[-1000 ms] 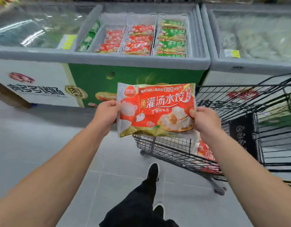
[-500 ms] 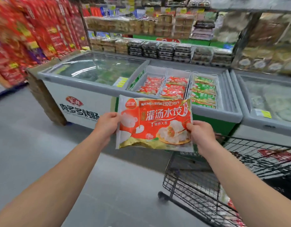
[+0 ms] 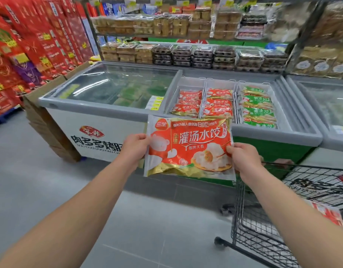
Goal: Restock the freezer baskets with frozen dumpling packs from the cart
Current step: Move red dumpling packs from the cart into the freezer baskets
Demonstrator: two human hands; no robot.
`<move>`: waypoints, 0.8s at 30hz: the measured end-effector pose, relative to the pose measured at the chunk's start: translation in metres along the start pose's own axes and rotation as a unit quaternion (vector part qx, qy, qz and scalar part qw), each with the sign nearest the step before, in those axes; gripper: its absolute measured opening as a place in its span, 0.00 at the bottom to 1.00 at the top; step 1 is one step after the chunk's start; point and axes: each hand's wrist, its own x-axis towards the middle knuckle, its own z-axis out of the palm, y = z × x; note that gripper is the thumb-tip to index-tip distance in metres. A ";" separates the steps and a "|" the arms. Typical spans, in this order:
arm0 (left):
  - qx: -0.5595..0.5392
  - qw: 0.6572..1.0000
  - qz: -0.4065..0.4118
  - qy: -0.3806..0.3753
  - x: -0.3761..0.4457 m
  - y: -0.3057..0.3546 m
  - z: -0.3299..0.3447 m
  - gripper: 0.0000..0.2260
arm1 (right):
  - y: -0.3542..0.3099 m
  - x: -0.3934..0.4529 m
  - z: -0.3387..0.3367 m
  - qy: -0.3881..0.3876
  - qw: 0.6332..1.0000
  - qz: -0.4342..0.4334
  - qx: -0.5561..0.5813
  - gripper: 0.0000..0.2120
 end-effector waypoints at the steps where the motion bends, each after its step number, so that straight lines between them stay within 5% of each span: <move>1: 0.003 1.000 -0.004 -0.002 0.013 0.000 -0.004 0.09 | -0.002 0.007 0.009 0.002 1.000 0.004 -0.002 0.09; 16: 0.093 0.995 -0.025 -0.020 0.245 0.032 0.031 0.10 | -0.037 0.202 0.096 0.014 0.998 0.054 -0.012 0.08; 24: 0.038 0.995 -0.084 -0.036 0.364 0.053 0.066 0.09 | -0.077 0.308 0.124 0.016 0.998 0.055 -0.040 0.10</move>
